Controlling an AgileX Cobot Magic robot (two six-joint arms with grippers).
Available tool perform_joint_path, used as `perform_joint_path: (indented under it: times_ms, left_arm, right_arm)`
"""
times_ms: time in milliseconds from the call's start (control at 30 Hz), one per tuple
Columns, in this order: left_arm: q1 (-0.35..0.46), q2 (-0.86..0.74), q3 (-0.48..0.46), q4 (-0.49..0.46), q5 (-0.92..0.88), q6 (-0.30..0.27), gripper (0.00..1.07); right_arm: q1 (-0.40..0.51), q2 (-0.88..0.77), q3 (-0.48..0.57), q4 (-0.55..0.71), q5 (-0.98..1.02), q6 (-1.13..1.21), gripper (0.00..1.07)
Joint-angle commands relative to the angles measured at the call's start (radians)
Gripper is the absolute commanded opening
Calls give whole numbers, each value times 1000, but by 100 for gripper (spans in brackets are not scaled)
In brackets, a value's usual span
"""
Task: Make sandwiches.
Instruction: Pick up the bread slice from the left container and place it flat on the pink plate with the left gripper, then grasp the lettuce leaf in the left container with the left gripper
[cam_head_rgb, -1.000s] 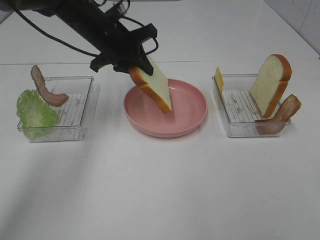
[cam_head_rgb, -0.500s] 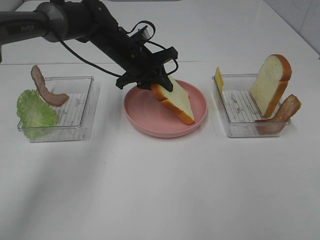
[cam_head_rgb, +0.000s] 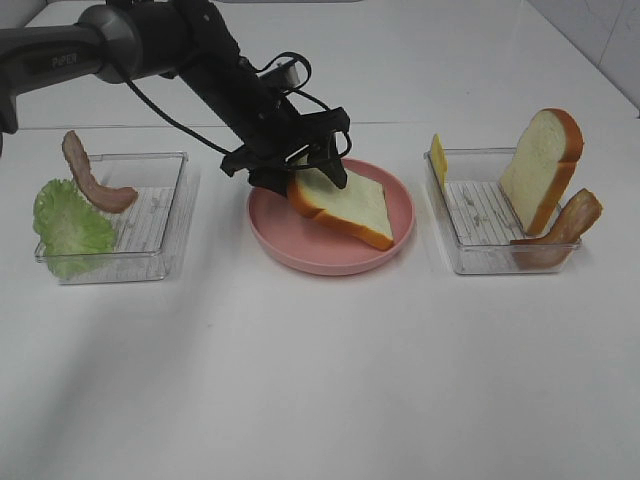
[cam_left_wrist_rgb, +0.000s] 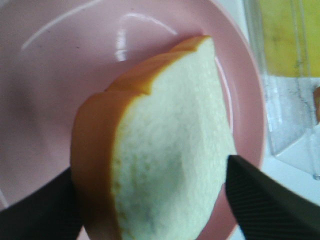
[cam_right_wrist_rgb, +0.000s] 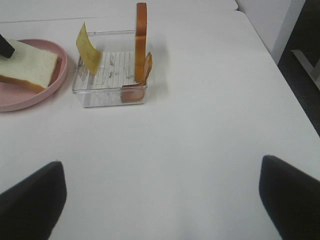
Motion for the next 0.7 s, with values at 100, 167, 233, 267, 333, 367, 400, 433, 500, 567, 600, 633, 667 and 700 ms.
perform_joint_path:
  times_ms: [100, 167, 233, 267, 333, 367, 400, 433, 500, 567, 600, 633, 667, 700]
  left_arm:
    - [-5, -4, -113, 195, 134, -84, 102]
    - [-5, -4, -137, 219, 168, -89, 102]
    - [-5, -4, -209, 255, 257, -96, 102]
    - [-5, -4, -209, 255, 257, -96, 102]
    - [-5, -18, -228, 253, 255, -98, 102]
    - [-5, -32, -229, 253, 255, -100, 102]
    - [-5, -63, -228, 261, 255, -100, 102]
    - [-5, -63, -228, 261, 255, -100, 102]
    - [-5, -121, -203, 293, 257, -99, 102]
    - [-5, -189, -125, 314, 257, -96, 102]
    - [-5, -237, -82, 328, 257, -94, 102]
    - [-5, -237, -82, 328, 257, -94, 102]
    - [-5, -341, 55, 383, 256, -89, 101]
    - [-5, -341, 55, 383, 256, -89, 101]
  right_arm:
    - [0, -21, 2, -3, -3, 0, 96]
    - [0, -21, 2, -3, -3, 0, 96]
    - [0, -21, 2, -3, -3, 0, 96]
    - [0, -21, 2, -3, -3, 0, 96]
    - [0, -21, 2, -3, -3, 0, 96]
    - [0, -21, 2, -3, -3, 0, 96]
    - [0, -21, 2, -3, -3, 0, 96]
    - [0, -21, 2, -3, -3, 0, 96]
    - [0, -21, 2, -3, -3, 0, 96]
    - [0, -21, 2, -3, -3, 0, 96]
    - [0, -21, 2, -3, -3, 0, 96]
    - [0, -21, 2, -3, -3, 0, 96]
    - [0, -21, 2, -3, -3, 0, 96]
    - [0, -21, 2, -3, -3, 0, 96]
